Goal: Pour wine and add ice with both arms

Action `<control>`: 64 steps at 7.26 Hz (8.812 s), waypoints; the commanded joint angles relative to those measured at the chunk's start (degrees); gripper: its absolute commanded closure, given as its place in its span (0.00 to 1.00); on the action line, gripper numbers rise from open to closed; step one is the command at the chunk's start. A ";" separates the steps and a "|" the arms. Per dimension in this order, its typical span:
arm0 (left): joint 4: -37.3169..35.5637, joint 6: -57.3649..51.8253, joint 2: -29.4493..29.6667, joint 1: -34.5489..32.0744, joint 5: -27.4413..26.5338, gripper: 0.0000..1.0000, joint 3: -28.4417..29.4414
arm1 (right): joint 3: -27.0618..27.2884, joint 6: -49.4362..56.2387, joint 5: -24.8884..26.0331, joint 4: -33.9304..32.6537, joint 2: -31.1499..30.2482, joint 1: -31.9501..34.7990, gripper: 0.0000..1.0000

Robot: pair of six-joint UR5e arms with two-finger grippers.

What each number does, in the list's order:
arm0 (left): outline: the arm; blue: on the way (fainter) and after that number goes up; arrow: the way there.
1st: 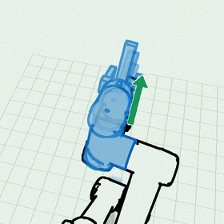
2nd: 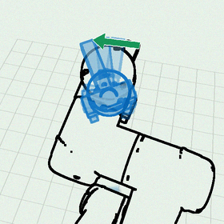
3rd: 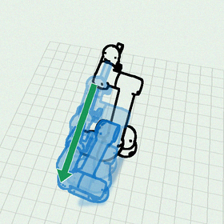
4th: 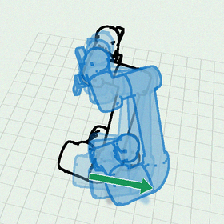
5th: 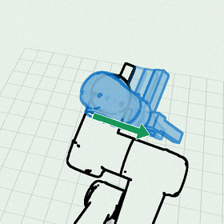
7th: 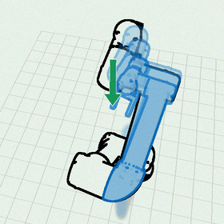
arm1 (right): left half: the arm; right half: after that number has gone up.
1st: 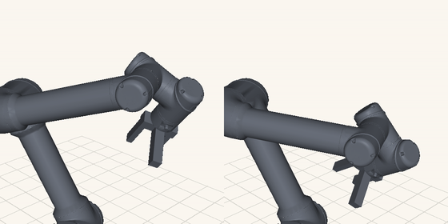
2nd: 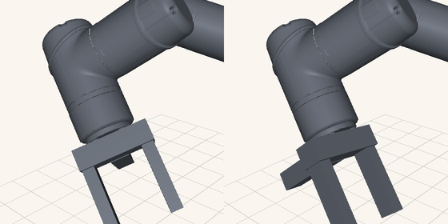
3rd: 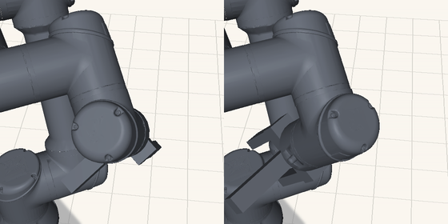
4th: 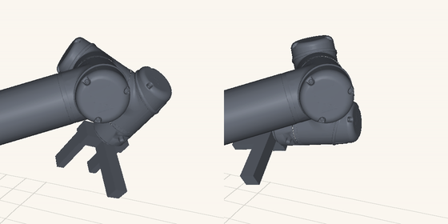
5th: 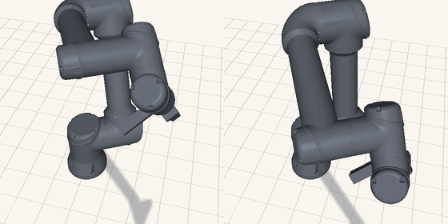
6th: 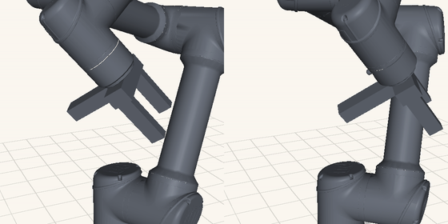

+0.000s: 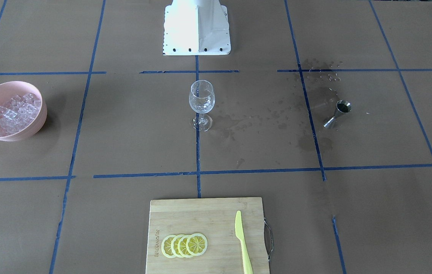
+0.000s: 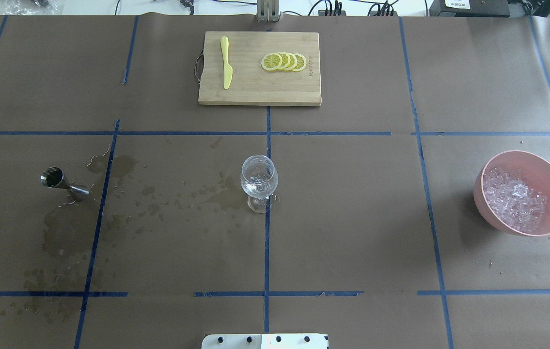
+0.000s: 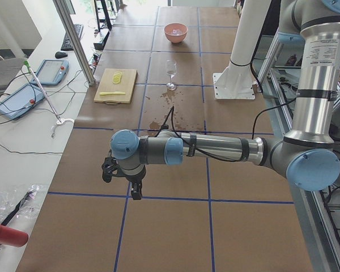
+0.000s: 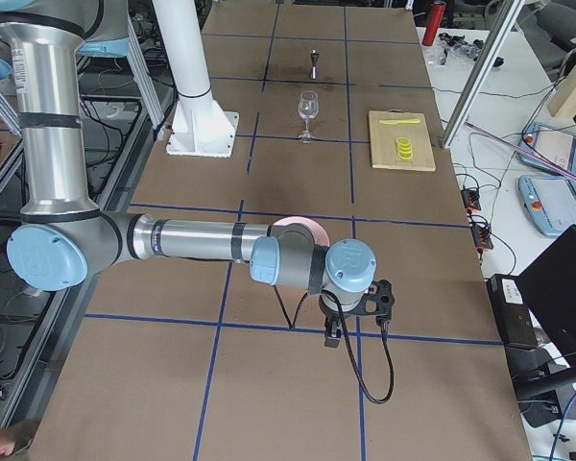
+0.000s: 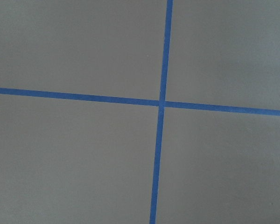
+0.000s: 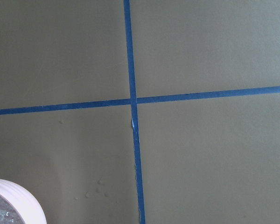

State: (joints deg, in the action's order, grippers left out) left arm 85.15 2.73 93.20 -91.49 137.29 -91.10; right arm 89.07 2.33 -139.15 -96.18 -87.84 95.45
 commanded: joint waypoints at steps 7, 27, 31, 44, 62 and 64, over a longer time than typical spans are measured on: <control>3.18 28.14 12.09 6.99 -0.53 0.00 -26.54 | 5.94 -3.80 -0.51 -0.06 1.53 -2.00 0.00; 52.27 87.81 -20.27 84.81 -103.52 0.01 -17.49 | 9.20 -8.83 -0.68 -0.06 2.77 -5.88 0.00; 52.49 87.80 -12.62 84.81 -108.27 0.01 -8.94 | 9.11 -8.84 -0.68 -0.06 2.77 -5.89 0.00; 52.75 85.25 -9.79 81.47 -109.78 0.43 -4.26 | 9.28 -9.80 -1.12 -0.06 3.03 -6.24 0.00; 78.86 39.64 6.77 70.31 -103.37 1.00 -6.90 | 9.72 -10.33 -1.30 -0.06 3.03 -6.33 0.00; 74.67 39.64 11.55 70.57 -98.12 1.00 -8.03 | 9.81 -10.33 -1.91 -0.06 3.12 -6.41 0.00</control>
State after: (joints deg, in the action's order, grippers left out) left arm 162.55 42.49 102.09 -21.12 35.91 -98.35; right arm 98.85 -7.99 -140.58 -96.24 -84.80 89.09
